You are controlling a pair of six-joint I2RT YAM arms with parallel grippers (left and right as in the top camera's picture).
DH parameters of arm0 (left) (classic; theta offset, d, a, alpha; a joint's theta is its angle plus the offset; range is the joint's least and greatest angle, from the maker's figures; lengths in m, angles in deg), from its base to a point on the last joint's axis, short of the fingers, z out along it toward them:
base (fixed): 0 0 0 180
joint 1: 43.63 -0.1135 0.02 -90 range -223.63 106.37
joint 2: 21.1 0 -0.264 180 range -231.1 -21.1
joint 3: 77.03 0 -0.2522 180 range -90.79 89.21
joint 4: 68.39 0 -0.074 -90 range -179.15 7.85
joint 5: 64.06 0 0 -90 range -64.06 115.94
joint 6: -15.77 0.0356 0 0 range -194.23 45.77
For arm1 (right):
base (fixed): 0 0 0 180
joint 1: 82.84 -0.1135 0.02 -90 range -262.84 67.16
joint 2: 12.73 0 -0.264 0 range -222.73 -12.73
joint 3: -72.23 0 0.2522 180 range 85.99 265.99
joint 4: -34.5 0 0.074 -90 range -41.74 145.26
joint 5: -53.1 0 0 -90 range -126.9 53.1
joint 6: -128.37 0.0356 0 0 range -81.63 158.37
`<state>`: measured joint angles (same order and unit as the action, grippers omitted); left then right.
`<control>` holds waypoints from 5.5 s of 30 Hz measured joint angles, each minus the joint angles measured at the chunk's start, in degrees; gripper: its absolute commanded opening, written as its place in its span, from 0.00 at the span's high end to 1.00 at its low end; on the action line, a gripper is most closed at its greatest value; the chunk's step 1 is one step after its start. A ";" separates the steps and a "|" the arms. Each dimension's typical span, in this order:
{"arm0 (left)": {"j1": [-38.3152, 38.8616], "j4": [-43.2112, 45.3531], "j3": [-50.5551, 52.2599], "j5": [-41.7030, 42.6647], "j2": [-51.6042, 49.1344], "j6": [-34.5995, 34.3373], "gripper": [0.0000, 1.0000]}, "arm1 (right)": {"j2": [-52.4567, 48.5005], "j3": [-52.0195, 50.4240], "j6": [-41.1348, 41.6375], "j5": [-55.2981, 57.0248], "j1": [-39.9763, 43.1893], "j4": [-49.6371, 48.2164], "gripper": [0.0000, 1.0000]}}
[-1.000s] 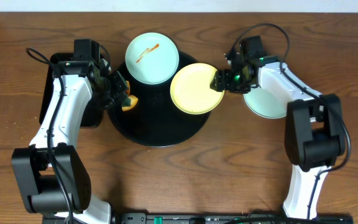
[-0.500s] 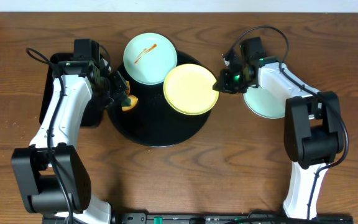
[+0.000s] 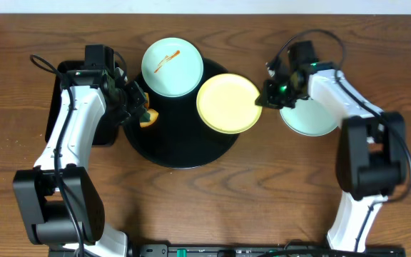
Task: Clean dirty plates on tray and stack at the side
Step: 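Lower the yellow plate onto the light-blue plate and release it, then move the right gripper back and grip the sauced light-blue plate's rim, then drag the light-blue plate to the tray center and bring the sponge onto it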
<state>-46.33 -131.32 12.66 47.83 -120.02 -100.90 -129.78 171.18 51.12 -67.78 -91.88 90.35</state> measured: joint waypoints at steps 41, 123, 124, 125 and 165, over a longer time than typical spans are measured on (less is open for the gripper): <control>0.00 0.13 0.00 0.00 0.00 0.00 0.92 | 13.16 -17.11 4.00 25.18 21.84 -8.13 0.66; 0.00 0.09 0.00 -13.31 0.00 1.25 0.92 | -23.71 30.38 11.85 18.49 -21.14 0.17 0.99; 0.00 0.09 0.00 -13.31 0.00 1.25 0.92 | -23.41 30.34 10.91 18.27 -21.05 1.79 0.99; 0.00 0.11 0.00 -13.31 0.00 1.25 0.92 | -23.04 30.25 9.86 18.10 -21.03 3.21 0.99; 17.07 19.21 -1.40 -14.75 -18.45 17.94 0.92 | -21.68 29.20 0.00 17.88 -19.98 9.07 0.99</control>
<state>-29.26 -112.11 11.26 33.07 -138.46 -82.96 -151.46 200.38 51.12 -49.90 -111.86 99.42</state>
